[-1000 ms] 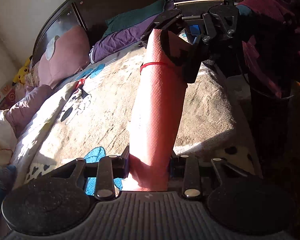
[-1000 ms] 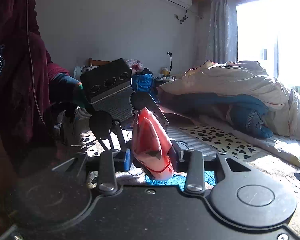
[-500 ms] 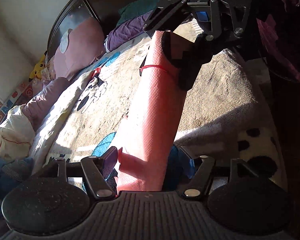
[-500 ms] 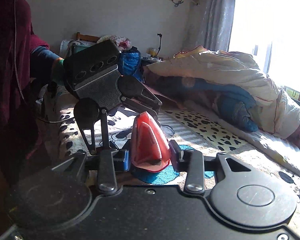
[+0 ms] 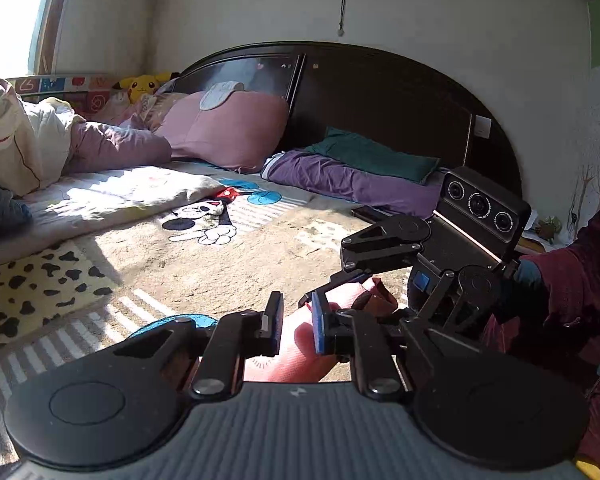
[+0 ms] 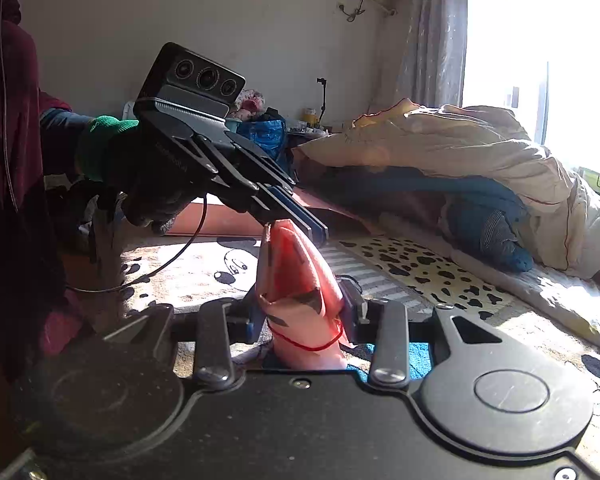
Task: Fold shopping bag
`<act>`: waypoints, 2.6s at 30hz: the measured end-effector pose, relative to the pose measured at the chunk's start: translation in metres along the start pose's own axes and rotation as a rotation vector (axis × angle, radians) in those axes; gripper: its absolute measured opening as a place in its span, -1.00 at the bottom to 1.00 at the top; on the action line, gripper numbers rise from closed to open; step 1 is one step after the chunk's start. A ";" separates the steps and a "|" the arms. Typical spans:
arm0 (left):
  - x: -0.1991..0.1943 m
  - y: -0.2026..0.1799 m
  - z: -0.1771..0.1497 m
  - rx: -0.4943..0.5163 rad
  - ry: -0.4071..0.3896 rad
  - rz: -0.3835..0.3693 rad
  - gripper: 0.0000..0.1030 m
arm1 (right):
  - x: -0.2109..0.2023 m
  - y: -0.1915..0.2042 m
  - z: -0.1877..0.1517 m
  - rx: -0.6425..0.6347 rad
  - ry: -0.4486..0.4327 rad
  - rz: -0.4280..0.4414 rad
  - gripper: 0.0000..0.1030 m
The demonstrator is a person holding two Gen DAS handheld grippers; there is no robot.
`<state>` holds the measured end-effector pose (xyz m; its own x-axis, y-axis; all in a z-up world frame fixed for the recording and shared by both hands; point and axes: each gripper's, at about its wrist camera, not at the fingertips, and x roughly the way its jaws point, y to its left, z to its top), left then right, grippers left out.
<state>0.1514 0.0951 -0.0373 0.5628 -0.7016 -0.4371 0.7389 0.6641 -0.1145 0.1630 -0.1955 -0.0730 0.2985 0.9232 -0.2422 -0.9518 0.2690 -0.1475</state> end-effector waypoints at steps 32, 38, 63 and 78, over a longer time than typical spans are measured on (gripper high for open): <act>-0.033 0.024 0.001 -0.250 0.062 0.098 -0.73 | 0.057 0.019 0.002 -0.067 0.003 -0.014 -0.20; -0.011 0.022 -0.004 -0.190 0.215 0.108 -0.75 | 0.065 0.027 -0.002 -0.095 0.024 -0.007 -0.16; -0.033 0.000 0.007 0.151 0.175 0.163 -0.61 | 0.083 -0.001 -0.007 0.039 -0.019 -0.051 -0.15; -0.007 0.017 -0.018 0.082 0.033 0.078 -0.38 | 0.097 0.005 -0.012 0.063 -0.001 -0.038 -0.15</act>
<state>0.1537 0.1160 -0.0519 0.6085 -0.6384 -0.4715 0.7218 0.6921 -0.0056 0.1878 -0.1080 -0.1088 0.3349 0.9120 -0.2370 -0.9422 0.3210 -0.0960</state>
